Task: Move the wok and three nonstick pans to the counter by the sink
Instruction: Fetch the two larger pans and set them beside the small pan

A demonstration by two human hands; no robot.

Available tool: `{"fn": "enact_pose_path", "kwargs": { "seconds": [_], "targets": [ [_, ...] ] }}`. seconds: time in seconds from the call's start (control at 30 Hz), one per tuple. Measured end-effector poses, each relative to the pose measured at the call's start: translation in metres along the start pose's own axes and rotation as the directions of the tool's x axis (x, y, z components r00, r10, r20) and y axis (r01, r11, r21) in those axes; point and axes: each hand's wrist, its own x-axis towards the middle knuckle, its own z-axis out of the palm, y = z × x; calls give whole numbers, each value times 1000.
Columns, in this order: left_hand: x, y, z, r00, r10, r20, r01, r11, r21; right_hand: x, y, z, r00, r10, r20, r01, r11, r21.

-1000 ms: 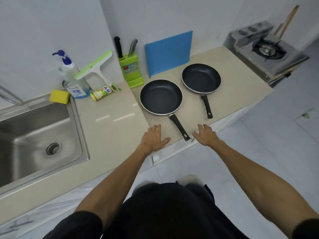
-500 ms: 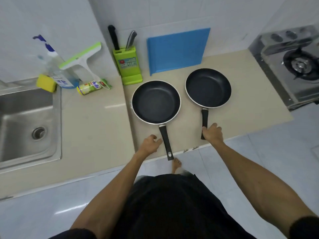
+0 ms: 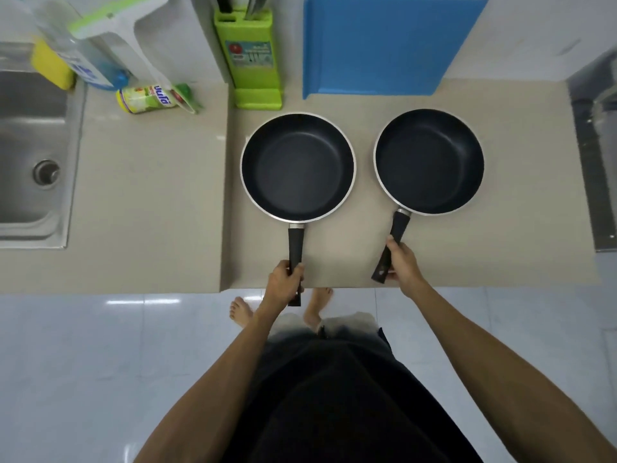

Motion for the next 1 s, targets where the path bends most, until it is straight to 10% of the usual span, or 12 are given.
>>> {"fn": "enact_pose_path", "kwargs": {
  "seconds": [0.33, 1.0],
  "targets": [
    [33, -24, 28, 989, 90, -114, -106, 984, -140, 56, 24, 10, 985, 94, 142, -157, 820, 550],
    [-27, 72, 4, 972, -24, 234, 186, 683, -706, -7, -7, -19, 976, 5, 216, -134, 798, 588]
  ]
}}
